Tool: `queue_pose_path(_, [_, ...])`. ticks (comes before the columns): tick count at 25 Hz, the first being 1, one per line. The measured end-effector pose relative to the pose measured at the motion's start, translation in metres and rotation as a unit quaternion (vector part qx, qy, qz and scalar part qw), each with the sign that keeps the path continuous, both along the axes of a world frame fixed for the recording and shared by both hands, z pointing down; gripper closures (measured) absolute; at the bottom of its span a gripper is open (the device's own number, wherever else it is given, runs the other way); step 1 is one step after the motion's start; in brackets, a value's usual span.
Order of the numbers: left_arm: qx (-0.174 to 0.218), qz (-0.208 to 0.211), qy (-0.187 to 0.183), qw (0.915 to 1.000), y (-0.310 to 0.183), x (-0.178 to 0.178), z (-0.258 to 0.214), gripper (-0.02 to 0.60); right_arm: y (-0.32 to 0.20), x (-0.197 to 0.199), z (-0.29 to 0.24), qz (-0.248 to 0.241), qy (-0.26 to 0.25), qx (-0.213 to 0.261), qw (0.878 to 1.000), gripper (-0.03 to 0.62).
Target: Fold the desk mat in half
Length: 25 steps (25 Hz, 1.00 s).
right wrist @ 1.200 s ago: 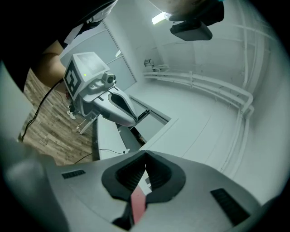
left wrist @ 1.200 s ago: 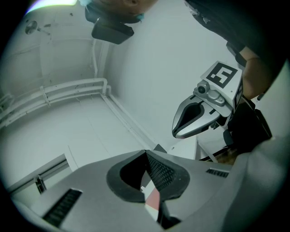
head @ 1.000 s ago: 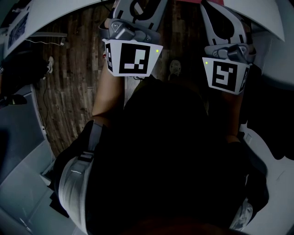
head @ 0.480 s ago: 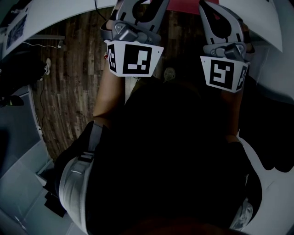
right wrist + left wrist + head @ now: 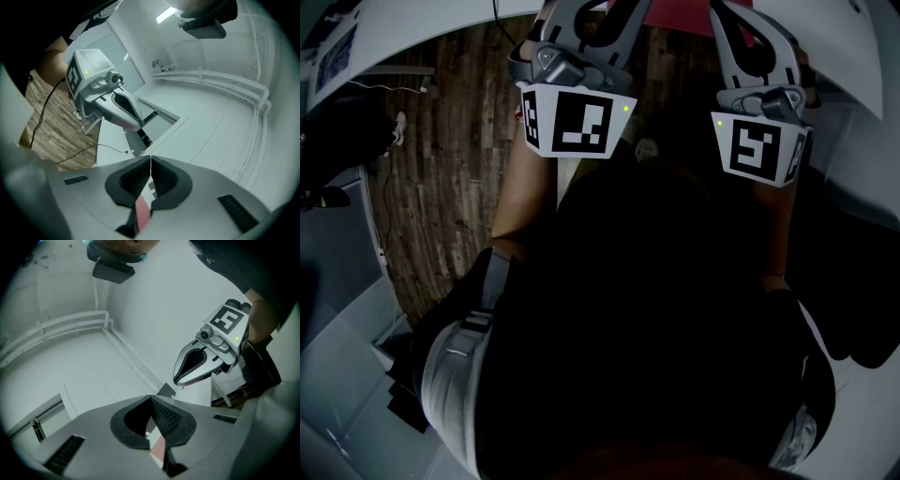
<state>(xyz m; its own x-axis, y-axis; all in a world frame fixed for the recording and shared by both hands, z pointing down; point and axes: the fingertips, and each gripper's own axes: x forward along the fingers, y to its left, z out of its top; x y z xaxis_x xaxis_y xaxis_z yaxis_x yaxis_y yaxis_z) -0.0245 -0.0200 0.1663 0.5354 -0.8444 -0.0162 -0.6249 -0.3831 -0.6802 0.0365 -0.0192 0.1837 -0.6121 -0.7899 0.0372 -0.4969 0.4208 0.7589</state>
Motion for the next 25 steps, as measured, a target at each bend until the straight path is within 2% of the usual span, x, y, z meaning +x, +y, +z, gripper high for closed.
queue_pose_path(13, [0.001, -0.015, 0.009, 0.9998, -0.012, -0.008, -0.002, 0.569, -0.014, -0.001, -0.004, -0.004, -0.017, 0.014, 1.000, 0.563])
queue_pose_path(25, [-0.026, -0.019, 0.015, 0.9993, -0.041, -0.018, 0.017, 0.569, -0.042, -0.010, 0.003, 0.000, -0.026, 0.004, 1.000, 0.563])
